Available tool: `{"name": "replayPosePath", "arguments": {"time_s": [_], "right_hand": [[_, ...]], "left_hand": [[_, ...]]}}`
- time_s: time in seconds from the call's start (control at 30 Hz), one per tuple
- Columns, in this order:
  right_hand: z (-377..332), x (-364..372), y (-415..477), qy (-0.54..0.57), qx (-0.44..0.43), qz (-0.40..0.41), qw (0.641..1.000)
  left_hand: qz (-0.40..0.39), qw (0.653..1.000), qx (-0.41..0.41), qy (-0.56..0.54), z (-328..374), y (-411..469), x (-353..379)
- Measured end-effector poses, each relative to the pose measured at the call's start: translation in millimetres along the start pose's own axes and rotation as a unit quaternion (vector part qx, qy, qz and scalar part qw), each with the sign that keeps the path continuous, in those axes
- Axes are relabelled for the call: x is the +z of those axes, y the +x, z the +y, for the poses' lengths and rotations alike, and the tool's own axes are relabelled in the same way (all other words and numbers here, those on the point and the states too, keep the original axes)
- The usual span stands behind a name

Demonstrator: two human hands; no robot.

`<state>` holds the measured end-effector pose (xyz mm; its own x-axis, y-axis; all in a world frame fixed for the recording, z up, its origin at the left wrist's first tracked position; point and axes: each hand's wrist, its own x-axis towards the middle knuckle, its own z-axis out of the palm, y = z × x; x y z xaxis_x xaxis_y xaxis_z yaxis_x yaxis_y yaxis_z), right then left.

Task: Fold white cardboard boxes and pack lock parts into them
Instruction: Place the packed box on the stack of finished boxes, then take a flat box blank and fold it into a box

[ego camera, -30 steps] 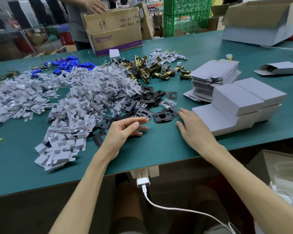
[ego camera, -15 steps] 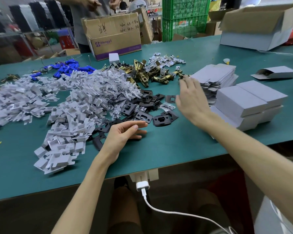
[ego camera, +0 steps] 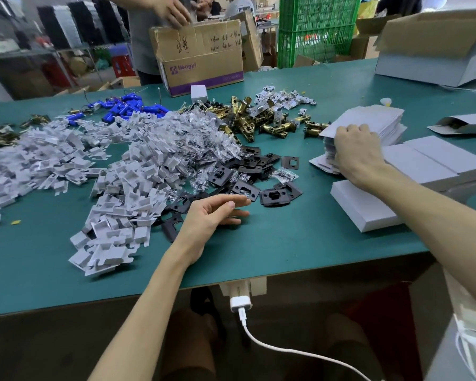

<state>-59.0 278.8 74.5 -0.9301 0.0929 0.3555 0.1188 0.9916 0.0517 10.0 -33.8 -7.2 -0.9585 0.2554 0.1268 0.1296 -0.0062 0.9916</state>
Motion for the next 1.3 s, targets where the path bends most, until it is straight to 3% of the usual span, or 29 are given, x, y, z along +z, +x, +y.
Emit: {"name": "replayPosePath", "arguments": {"time_s": [0.13, 0.23, 0.3, 0.4, 0.53, 0.67, 0.8, 1.0, 1.3], "right_hand": [[1.8, -15.0, -3.9, 0.128, -0.019, 0.131, 0.983], [-11.6, -24.7, -15.2, 0.211, -0.11, 0.246, 0.94], [-29.4, -26.2, -26.4, 0.263, -0.147, 0.274, 0.913], [-61.8, -25.1, -42.9, 0.409, -0.099, 0.274, 0.864], [-93.0, -12.0, -64.0, 0.585, 0.018, 0.168, 0.793], [-105.5, 8.0, -85.8, 0.751, 0.159, 0.017, 0.641], [-104.8, 18.1, -96.8, 0.802, 0.196, -0.033, 0.564], [-107.5, 25.3, -107.4, 0.821, 0.162, -0.166, 0.521], [-107.5, 25.4, -105.2, 0.813, 0.108, -0.229, 0.524]], "left_hand": [[0.005, 1.0, -0.003, -0.006, 0.7, -1.3, 0.9], [0.019, 0.999, 0.004, -0.037, 3.5, -1.1, -0.1], [0.037, 0.996, 0.005, -0.076, 5.2, -1.3, -1.6], [0.048, 0.992, -0.005, -0.119, 8.2, -1.3, -1.2], [0.053, 0.99, -0.016, -0.129, 9.9, -1.4, 0.2], [0.062, 0.99, -0.018, -0.128, 10.3, -0.8, 1.1], [0.107, 0.981, -0.019, -0.158, 9.1, 1.3, -0.1], [0.142, 0.975, -0.042, -0.166, 7.0, -0.1, 0.7], [0.14, 0.97, -0.081, -0.181, 8.7, -3.4, 0.2]]}}
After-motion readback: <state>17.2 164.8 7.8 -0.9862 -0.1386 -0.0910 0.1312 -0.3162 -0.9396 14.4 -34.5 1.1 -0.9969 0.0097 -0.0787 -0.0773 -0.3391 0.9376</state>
